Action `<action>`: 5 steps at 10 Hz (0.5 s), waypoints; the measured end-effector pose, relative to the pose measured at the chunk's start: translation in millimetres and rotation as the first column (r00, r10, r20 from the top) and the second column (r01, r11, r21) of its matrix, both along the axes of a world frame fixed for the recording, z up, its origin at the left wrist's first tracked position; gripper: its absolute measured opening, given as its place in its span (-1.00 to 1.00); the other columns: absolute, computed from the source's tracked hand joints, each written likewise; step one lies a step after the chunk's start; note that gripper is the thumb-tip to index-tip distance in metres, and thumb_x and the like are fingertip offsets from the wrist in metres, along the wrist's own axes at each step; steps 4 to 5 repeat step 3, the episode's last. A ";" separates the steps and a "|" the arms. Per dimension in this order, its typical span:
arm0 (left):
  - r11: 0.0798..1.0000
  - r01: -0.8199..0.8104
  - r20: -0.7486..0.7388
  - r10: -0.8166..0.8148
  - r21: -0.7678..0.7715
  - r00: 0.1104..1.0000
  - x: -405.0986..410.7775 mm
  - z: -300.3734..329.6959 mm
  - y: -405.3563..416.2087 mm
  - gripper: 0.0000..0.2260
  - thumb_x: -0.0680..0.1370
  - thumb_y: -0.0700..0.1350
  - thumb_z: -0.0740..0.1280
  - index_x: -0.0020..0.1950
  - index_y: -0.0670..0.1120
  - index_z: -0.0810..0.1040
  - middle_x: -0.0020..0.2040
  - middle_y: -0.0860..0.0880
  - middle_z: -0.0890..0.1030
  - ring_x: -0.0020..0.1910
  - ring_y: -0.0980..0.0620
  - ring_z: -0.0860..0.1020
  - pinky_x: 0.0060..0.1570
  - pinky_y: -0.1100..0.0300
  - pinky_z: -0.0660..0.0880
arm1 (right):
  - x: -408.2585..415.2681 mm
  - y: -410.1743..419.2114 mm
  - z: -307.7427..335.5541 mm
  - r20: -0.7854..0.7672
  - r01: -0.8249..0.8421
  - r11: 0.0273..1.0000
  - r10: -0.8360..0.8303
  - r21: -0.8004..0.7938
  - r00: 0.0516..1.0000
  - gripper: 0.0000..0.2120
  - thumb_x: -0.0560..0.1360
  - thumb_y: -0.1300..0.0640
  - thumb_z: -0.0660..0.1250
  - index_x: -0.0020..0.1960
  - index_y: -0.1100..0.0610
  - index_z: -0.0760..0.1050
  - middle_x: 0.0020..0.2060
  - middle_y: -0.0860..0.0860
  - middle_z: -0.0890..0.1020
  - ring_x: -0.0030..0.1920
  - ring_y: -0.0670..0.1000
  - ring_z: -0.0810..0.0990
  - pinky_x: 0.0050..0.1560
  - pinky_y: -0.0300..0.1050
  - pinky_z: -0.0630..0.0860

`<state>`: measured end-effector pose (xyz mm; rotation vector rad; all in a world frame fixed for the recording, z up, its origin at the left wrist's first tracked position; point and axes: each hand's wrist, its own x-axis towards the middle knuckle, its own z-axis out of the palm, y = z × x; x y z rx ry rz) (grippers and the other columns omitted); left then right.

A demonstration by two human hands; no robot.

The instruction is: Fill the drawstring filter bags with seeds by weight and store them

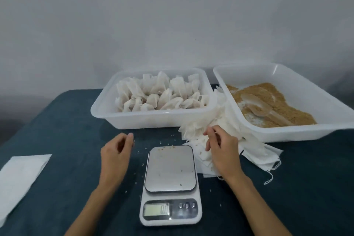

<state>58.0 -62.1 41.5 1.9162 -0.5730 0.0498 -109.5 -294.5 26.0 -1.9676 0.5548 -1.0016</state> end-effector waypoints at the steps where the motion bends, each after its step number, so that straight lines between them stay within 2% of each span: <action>1: 0.996 -0.027 0.031 0.025 0.084 0.999 -2.3 -21.2 10.2 -0.62 0.67 -0.10 0.32 -0.31 -0.21 0.42 -0.41 -0.14 0.45 -0.39 0.11 0.31 -0.36 0.27 0.28 | -2.3 -1.2 -6.0 -0.037 0.024 0.999 -0.023 0.038 0.999 -0.74 0.68 -0.06 0.20 -0.14 -0.07 0.53 -0.48 -0.04 0.56 -0.53 -0.06 0.49 -0.47 -0.23 0.45; 2: 0.996 -0.049 0.047 0.046 0.075 0.998 1.1 -22.8 6.8 -0.62 0.68 -0.12 0.33 -0.32 -0.22 0.42 -0.42 -0.16 0.44 -0.41 0.12 0.29 -0.37 0.30 0.29 | -1.6 1.8 -8.2 -0.080 0.036 0.998 -0.032 0.050 0.996 -0.74 0.68 -0.04 0.22 -0.14 -0.04 0.55 -0.47 0.02 0.58 -0.55 -0.05 0.48 -0.50 -0.15 0.47; 3: 0.997 -0.063 0.039 0.061 0.038 0.997 1.9 -22.1 8.2 -0.62 0.68 -0.12 0.32 -0.32 -0.20 0.45 -0.40 -0.17 0.49 -0.41 0.11 0.33 -0.34 0.34 0.32 | -8.1 3.8 7.2 -0.046 0.050 0.998 -0.048 0.026 0.998 -0.75 0.68 0.01 0.24 -0.12 0.01 0.58 -0.47 0.01 0.59 -0.52 -0.08 0.51 -0.39 -0.22 0.47; 5: 0.997 -0.063 0.039 0.061 0.038 0.997 1.9 -22.1 8.2 -0.62 0.68 -0.12 0.32 -0.32 -0.20 0.45 -0.40 -0.17 0.49 -0.41 0.11 0.33 -0.34 0.34 0.32 | -8.1 3.8 7.2 -0.046 0.050 0.998 -0.048 0.026 0.998 -0.75 0.68 0.01 0.24 -0.12 0.01 0.58 -0.47 0.01 0.59 -0.52 -0.08 0.51 -0.39 -0.22 0.47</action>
